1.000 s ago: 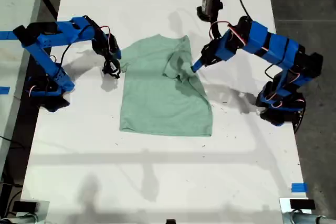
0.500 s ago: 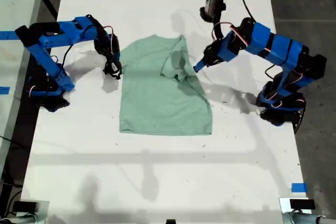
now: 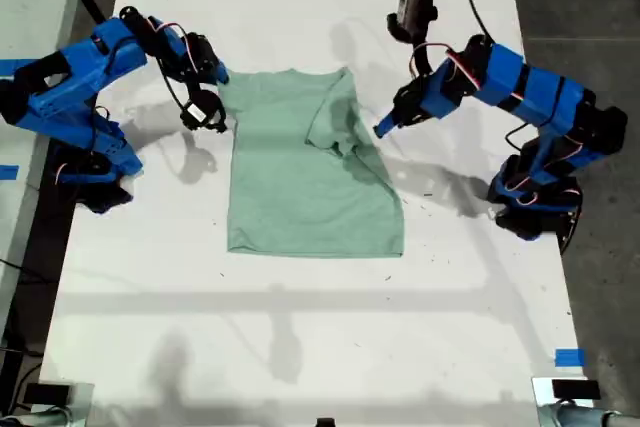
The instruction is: Fold tshirt
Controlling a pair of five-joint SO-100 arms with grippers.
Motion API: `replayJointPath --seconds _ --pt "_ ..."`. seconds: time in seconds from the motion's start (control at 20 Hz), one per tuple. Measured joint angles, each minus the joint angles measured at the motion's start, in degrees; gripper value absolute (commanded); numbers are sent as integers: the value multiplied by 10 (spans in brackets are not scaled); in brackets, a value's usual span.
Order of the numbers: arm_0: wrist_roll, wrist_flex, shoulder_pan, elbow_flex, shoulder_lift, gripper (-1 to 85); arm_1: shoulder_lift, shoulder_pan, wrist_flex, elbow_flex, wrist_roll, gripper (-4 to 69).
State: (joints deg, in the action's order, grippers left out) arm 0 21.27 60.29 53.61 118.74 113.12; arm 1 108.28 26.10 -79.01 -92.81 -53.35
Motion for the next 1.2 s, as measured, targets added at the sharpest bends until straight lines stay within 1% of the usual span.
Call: replayJointPath --seconds 0.15,0.35,0.45,0.55,0.6,0.65,0.7,0.75,0.9,1.0,1.2 --pt "0 -30 -61 -87 -40 1 0 0 2 -1 5 179" --pt "0 -35 -134 -272 -234 1 0 0 4 -13 12 179" --pt "3 -18 -160 -396 -358 1 4 0 4 -24 16 177" --pt "11 16 -179 -549 -498 1 21 0 4 -38 20 177" --pt "22 18 -185 -605 -558 3 33 0 4 -46 21 176" --pt "29 19 -188 -627 -596 71 44 0 4 -55 24 176" --pt "34 19 -189 -637 -621 267 54 0 4 -64 25 176" --pt "39 19 -187 -642 -635 291 62 0 4 -75 26 176" --pt "42 54 -185 -646 -634 291 70 0 12 -99 31 181" --pt "42 93 -187 -644 -604 283 71 -1 14 -113 36 237" --pt "28 164 -195 -573 -432 213 111 -43 20 -165 64 258"
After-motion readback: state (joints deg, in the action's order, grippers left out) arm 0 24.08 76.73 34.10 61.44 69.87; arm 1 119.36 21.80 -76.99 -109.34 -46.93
